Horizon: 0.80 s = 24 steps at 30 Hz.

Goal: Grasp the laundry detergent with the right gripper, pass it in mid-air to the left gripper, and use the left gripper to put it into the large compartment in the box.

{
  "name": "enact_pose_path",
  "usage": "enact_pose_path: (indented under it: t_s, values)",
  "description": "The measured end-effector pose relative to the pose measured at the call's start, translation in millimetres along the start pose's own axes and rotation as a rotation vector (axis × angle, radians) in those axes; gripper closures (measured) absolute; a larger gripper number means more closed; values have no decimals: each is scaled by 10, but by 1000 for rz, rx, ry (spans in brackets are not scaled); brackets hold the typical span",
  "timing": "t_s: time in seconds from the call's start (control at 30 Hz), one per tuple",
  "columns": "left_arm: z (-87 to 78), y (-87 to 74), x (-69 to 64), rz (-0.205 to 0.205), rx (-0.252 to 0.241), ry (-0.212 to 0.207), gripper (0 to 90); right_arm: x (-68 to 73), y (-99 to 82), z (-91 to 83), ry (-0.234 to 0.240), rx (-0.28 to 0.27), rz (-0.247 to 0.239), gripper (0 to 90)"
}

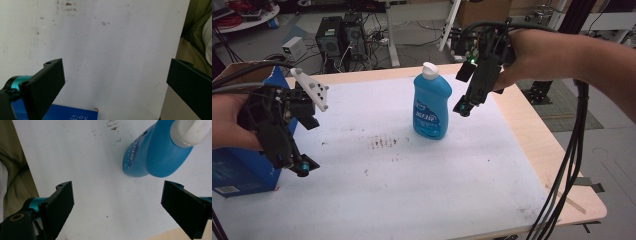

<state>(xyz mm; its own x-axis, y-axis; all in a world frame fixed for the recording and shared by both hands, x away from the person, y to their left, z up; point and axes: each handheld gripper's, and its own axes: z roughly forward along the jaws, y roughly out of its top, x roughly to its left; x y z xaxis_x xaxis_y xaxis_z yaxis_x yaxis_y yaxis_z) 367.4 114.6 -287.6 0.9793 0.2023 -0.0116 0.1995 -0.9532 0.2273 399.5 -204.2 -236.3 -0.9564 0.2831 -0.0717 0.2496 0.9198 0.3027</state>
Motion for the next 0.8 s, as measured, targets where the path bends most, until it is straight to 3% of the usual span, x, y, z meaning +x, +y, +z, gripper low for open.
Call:
enact_pose_path:
  t_s: [0.13, 0.17, 0.33, 0.5, 0.6, 0.73, 0.77, 0.8]
  values:
    - [10, 7, 7, 2, -1, -5, 16, -60, -38, 7, -12, -24, 36, 104]
    - [13, 7, 21, 0, -3, -7, 16, -101, -68, 7, -16, -54, 53, 104]
    - [4, 1, 51, -1, -15, 4, 17, -220, -142, 31, -4, -99, 105, 104]
    - [9, 8, 76, 5, -18, 13, 17, -334, -240, 100, 6, -189, 154, 104]
    - [11, 10, 77, 1, -22, 16, 17, -351, -263, 117, 9, -206, 167, 104]
    - [19, 19, 83, -2, -17, 17, 16, -396, -339, 183, 10, -265, 179, 104]
    - [21, 18, 85, -5, -17, 16, 16, -430, -390, 226, 2, -314, 184, 104]
    - [21, 18, 85, -5, -17, 16, 17, -430, -390, 226, 2, -314, 184, 104]
